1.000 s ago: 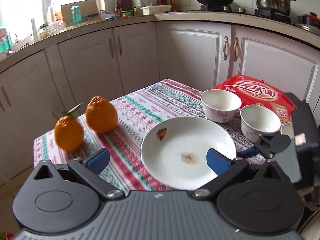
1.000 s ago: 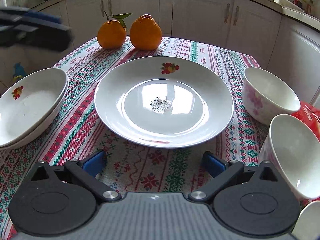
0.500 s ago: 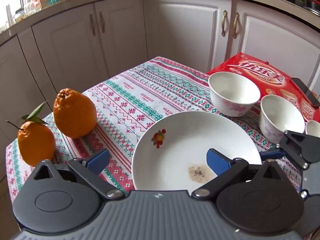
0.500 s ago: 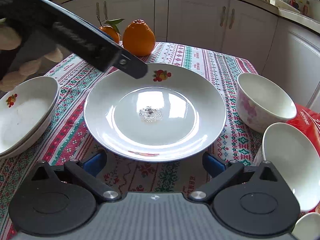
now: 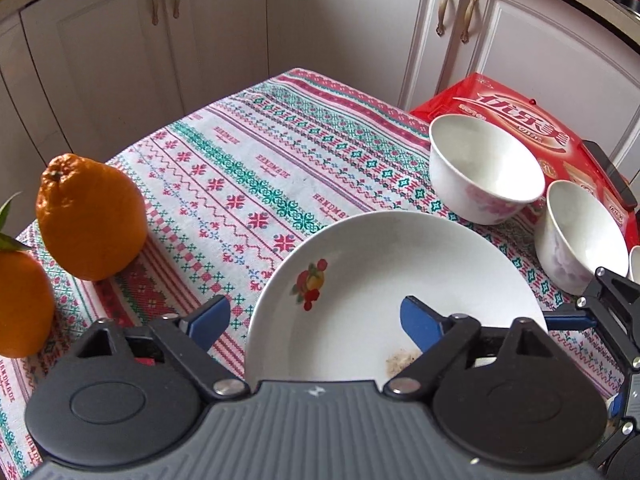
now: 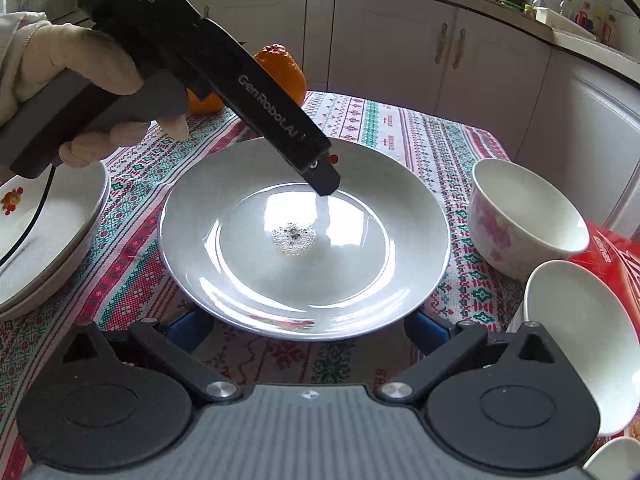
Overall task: Organize plates and bowls
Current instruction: 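Move the left gripper to the rim of the middle white plate and close, then lift the gripped white plate off the tablecloth with the left gripper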
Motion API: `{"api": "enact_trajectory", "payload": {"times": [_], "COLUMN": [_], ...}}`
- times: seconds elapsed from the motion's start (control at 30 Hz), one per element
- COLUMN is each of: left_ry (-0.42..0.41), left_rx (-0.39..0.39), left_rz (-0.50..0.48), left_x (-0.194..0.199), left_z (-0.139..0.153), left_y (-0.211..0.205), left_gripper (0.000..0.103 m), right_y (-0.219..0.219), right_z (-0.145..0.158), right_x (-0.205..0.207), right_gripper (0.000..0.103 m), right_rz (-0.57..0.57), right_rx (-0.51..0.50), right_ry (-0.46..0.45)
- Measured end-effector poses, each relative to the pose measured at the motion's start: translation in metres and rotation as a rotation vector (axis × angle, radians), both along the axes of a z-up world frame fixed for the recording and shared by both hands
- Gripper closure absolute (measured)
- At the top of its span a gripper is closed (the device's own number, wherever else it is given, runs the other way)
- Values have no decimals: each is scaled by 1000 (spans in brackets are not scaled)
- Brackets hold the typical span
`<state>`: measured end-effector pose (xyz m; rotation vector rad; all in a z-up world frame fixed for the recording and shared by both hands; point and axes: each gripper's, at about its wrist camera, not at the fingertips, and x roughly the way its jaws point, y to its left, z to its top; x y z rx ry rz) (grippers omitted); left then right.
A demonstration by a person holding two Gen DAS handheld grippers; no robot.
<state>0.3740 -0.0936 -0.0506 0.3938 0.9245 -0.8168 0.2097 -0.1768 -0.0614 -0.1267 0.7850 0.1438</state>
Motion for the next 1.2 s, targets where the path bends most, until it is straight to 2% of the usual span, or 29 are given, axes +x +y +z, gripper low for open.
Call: {"api": "enact_trajectory", "payload": {"times": [0.23, 0.53, 1.2], "left_ry": [42, 78, 64], "left_rx": [26, 33, 39], "left_rz": [-35, -79, -83], "left_x": [8, 16, -3], "left_z": [-8, -10, 0], "left_y": [-7, -13, 0], "left_gripper": [27, 31, 32], "right_y": [-2, -5, -2], "right_z": [-3, -7, 4], "right_x": [3, 4, -4], "right_gripper": [4, 4, 5], "right_rz": [8, 23, 67], "right_rx": [19, 52, 56], "right_ry": [4, -5, 10]}}
